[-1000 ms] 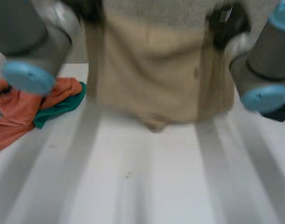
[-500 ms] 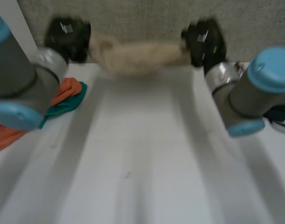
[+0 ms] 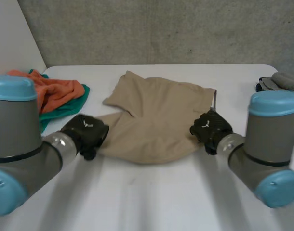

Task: Fold the laundry.

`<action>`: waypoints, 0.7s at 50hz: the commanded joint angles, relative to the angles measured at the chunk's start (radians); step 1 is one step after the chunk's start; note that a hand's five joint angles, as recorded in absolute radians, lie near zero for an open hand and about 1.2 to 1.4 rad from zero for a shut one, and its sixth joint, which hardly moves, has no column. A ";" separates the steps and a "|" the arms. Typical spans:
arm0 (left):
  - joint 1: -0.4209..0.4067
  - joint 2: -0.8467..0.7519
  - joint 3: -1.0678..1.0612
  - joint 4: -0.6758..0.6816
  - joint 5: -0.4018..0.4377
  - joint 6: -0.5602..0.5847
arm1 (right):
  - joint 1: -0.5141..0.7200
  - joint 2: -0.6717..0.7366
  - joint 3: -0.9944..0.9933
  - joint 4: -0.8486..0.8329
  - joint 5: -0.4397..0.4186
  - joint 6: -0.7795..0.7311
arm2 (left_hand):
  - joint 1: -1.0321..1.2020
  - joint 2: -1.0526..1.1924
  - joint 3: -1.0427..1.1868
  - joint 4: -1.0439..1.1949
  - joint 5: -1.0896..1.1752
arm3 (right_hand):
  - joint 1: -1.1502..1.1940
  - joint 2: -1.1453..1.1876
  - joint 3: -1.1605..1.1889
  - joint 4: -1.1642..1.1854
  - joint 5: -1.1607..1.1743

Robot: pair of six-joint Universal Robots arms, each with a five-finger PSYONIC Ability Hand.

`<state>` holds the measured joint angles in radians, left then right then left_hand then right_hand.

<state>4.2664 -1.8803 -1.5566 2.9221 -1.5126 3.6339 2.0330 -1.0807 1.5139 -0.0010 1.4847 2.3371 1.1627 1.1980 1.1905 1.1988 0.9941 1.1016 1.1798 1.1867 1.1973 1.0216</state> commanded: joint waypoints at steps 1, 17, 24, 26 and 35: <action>-0.040 0.141 -0.077 -0.309 0.021 0.109 | -0.062 -0.220 0.124 0.249 -0.014 -0.157 | 0.234 0.198 0.206 0.197 0.228 | 0.295 0.217 0.210 0.199 0.200; -0.123 0.019 0.214 -0.188 -0.032 0.244 | -0.174 -0.156 0.039 0.242 -0.127 -0.110 | 0.234 0.198 0.206 0.197 0.228 | 0.295 0.217 0.210 0.199 0.200; -0.138 -0.273 0.563 0.052 -0.159 0.238 | -0.139 0.046 -0.157 -0.025 -0.006 0.093 | 0.234 0.198 0.206 0.197 0.228 | 0.295 0.217 0.210 0.199 0.200; -0.142 -0.334 0.640 0.094 -0.181 0.242 | -0.132 0.091 -0.196 -0.088 0.025 0.105 | 0.234 0.198 0.206 0.197 0.228 | 0.295 0.217 0.210 0.199 0.200; -0.142 -0.657 1.012 0.184 -0.210 0.287 | -0.120 0.313 -0.376 -0.428 0.065 0.108 | 0.234 0.198 0.206 0.197 0.228 | 0.295 0.217 0.210 0.199 0.200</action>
<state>4.1250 -2.3490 -0.7618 3.0678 -1.7144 3.8869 1.9106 -0.8953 1.2402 -0.2337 1.5415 2.4578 1.1627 1.1980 1.1905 1.1991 1.0133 1.1011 1.1798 1.1868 1.1974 1.0216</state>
